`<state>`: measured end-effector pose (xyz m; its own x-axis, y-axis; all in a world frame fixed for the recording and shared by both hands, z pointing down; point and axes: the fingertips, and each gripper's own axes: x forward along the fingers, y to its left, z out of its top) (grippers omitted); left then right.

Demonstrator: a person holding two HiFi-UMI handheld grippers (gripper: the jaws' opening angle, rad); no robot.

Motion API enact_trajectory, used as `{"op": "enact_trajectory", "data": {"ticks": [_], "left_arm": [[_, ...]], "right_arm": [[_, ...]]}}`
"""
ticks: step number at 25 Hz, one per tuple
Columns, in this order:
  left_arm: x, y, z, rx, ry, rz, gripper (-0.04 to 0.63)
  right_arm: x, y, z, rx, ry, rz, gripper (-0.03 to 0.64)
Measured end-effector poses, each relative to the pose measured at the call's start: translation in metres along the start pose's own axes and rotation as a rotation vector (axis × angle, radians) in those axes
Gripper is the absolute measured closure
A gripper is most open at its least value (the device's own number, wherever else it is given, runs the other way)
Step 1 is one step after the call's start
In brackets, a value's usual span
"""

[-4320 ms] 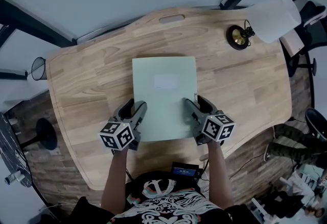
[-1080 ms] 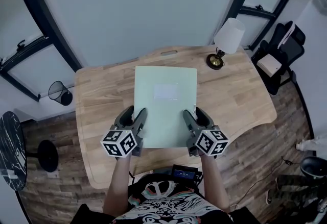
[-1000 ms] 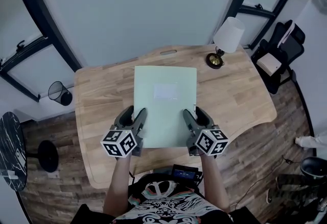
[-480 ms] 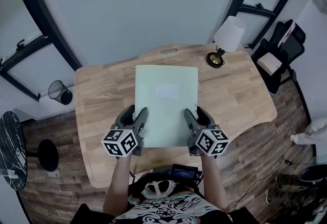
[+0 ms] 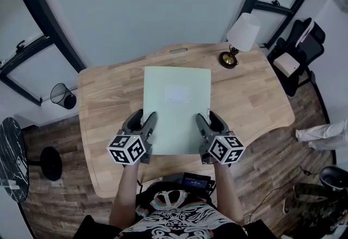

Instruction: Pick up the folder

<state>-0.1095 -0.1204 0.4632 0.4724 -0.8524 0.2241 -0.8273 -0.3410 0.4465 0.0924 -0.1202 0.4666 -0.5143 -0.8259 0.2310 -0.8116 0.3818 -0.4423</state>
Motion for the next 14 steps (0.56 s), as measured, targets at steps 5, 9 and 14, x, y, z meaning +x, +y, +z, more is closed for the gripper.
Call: {"op": "enact_trajectory", "data": {"ticks": [5,9,14], "left_arm": [[0.001,0.001,-0.003,-0.006,0.001,0.004,0.368],[0.001,0.0,-0.006,-0.013,0.01,-0.001,0.368],[0.002,-0.001,-0.011,-0.023,0.021,-0.003,0.368]], "right_arm": [[0.0,-0.001,-0.002,-0.001,0.002,0.0,0.379],[-0.003,-0.002,-0.003,0.001,0.005,-0.005,0.379],[-0.005,-0.004,-0.005,-0.003,0.014,-0.01,0.379]]}}
